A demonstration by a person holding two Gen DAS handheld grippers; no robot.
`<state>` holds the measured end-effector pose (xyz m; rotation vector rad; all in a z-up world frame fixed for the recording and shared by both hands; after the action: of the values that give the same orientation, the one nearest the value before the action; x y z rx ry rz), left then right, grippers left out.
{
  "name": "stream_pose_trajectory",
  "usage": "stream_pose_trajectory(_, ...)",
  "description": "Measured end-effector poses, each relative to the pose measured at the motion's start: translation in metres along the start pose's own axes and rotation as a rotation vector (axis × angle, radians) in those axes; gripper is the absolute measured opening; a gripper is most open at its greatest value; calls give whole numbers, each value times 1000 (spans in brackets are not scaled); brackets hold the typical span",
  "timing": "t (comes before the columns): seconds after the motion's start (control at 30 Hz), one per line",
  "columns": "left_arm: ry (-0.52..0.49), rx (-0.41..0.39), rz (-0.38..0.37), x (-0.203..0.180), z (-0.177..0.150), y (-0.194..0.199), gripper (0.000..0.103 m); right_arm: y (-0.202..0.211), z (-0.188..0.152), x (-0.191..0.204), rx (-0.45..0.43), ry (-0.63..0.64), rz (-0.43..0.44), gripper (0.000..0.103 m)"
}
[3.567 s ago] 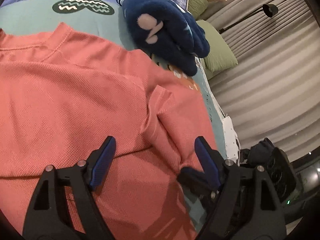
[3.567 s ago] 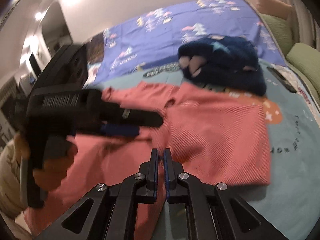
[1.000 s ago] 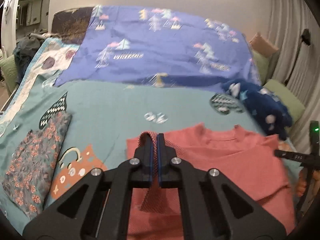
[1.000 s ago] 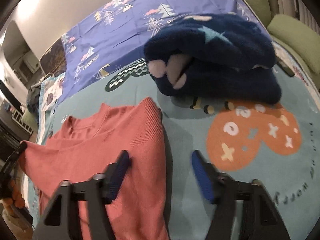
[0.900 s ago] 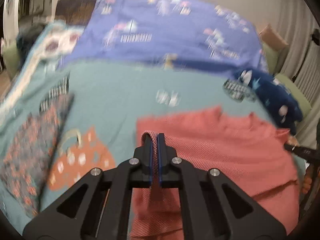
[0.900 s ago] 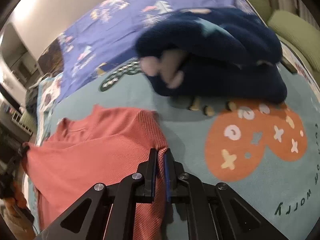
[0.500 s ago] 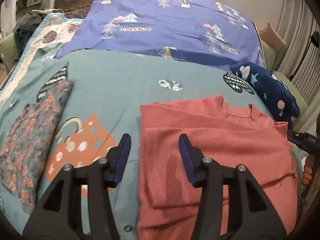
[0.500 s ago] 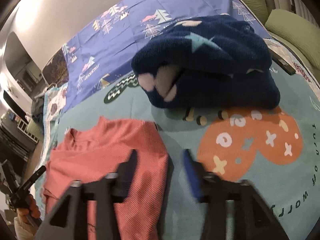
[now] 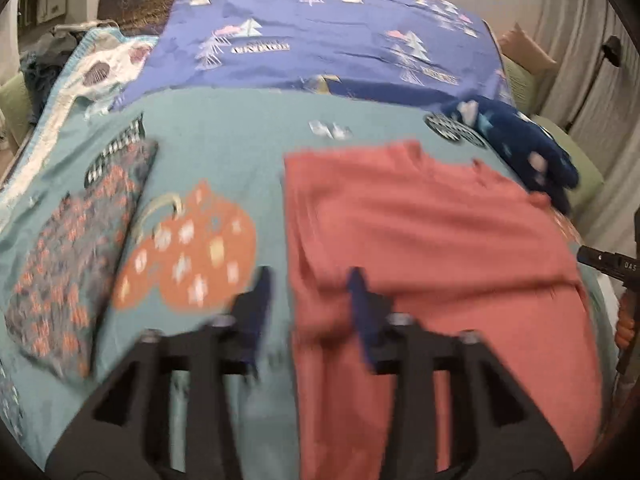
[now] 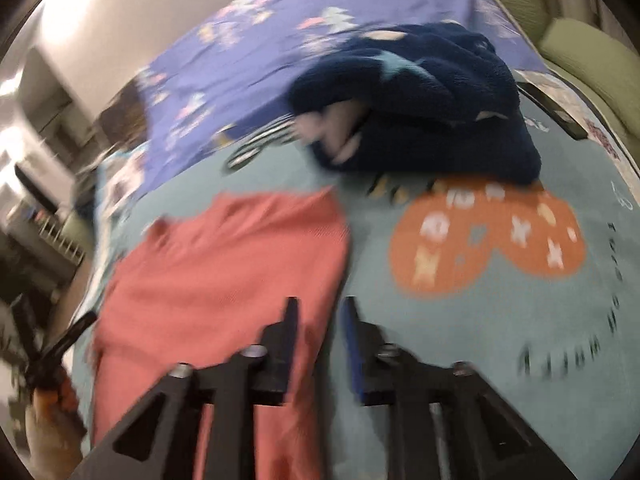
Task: Fold small clothes
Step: 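Move both tools to the hem of the folded shirt strip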
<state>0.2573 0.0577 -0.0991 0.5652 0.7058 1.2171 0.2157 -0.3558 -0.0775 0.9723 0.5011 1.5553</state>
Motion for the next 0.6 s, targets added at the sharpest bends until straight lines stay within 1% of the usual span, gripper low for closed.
stream_pose_trajectory(0.03, -10, 22, -4, -2, -11, -2, 57, 2, -9, 4, 12, 15, 7, 47)
stream_pose_trajectory(0.07, -29, 43, 13, -4, -18, -6, 45, 0, -18, 8, 36, 32, 12, 50)
stream_pose_trajectory(0.1, -58, 52, 54, -4, -25, -12, 24, -8, -28, 9, 69, 52, -21, 46)
stream_pose_trajectory(0.13, -84, 24, 69, -3, -27, -12, 21, -14, -34, 5, 69, 82, -117, 33)
stream_pose_trajectory(0.17, -70, 16, 73, 0, -26, -9, 9, -16, -34, 3, 59, 107, -163, 9)
stream_pose_trajectory(0.2, -26, 17, 68, 7, -25, -5, 10, -15, -34, -1, 43, 86, -147, 9)
stream_pose_trajectory(0.23, 10, 21, 65, 13, -25, -1, 10, -12, -33, -5, 34, 33, -124, 9)
stream_pose_trajectory(0.27, 13, 18, 71, 15, -27, 3, 10, -6, -33, -11, 27, -38, -98, 9)
stream_pose_trajectory(0.3, 5, 12, 80, 17, -31, 9, 11, -1, -35, -13, 22, -72, -80, 11)
stream_pose_trajectory(0.33, -7, 9, 107, 16, -35, 17, 11, 4, -39, -11, 23, -77, -73, 13)
stream_pose_trajectory(0.37, -21, 15, 103, 14, -40, 25, 11, 8, -44, -6, 27, -60, -84, 16)
stream_pose_trajectory(0.4, -26, 19, 76, 11, -46, 31, 11, 15, -51, -1, 34, -26, -96, 19)
stream_pose_trajectory(0.47, -24, 21, 4, 4, -62, 51, 13, 29, -66, 9, 41, 23, -84, 24)
stream_pose_trajectory(0.53, -37, 27, -31, -1, -75, 65, 19, 42, -85, 14, 48, 44, -63, 25)
stream_pose_trajectory(0.6, -50, 24, -43, -6, -91, 79, 24, 50, -101, 23, 53, 58, -53, 26)
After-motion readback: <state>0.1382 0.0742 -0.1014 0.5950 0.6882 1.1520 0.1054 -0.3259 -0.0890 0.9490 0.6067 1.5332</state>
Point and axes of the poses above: each gripper's, at about its wrist camera, not at the fingertips, and y roughly against the way its jaws point, x to its left, z to its top, the point moved 5 cm from there along -y, roughly the way its jaws point, and after that the axes turned 1 degree about -x, right-handed, at the moved point
